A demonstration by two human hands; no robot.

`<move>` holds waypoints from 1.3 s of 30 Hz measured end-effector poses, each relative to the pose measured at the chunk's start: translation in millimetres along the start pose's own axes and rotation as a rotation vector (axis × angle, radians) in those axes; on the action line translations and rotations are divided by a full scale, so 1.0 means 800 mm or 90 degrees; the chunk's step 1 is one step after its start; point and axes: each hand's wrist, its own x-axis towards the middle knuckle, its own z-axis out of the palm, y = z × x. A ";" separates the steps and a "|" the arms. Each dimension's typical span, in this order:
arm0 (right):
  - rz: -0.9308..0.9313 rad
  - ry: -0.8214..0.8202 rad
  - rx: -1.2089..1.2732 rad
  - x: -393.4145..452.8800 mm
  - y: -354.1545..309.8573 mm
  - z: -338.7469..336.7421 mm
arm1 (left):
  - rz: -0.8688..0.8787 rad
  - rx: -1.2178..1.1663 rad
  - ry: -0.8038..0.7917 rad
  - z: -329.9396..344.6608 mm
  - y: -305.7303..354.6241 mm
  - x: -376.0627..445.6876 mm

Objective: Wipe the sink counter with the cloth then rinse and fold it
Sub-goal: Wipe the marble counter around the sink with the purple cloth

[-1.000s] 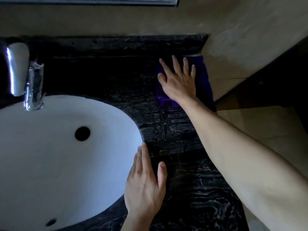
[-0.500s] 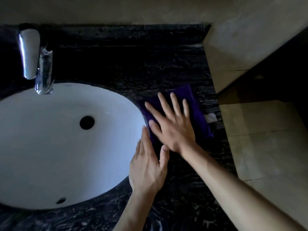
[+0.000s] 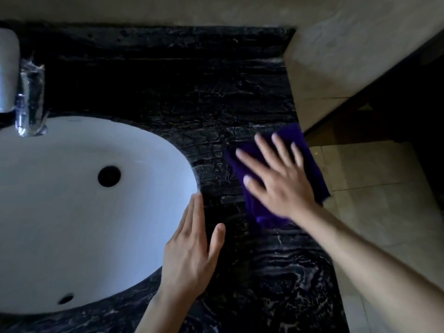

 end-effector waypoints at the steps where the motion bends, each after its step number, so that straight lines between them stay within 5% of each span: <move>1: 0.027 0.016 -0.005 0.034 0.016 -0.003 | 0.008 0.024 0.006 -0.004 -0.004 -0.001; 7: 0.105 0.023 0.018 0.180 0.066 -0.024 | 0.021 0.120 -0.006 -0.018 -0.029 -0.005; 12: 0.107 0.012 0.018 0.188 0.055 -0.023 | 0.019 0.150 -0.037 -0.015 -0.024 0.003; 24: -0.173 -0.065 -0.075 -0.220 -0.098 0.027 | 0.006 0.109 -0.014 -0.012 -0.028 0.002; 28: -0.227 -0.082 0.002 -0.145 -0.072 0.008 | 0.003 0.106 -0.020 -0.010 -0.034 0.004; 39: -0.104 0.012 -0.010 0.237 -0.073 -0.024 | -0.016 0.114 -0.054 -0.013 -0.031 0.006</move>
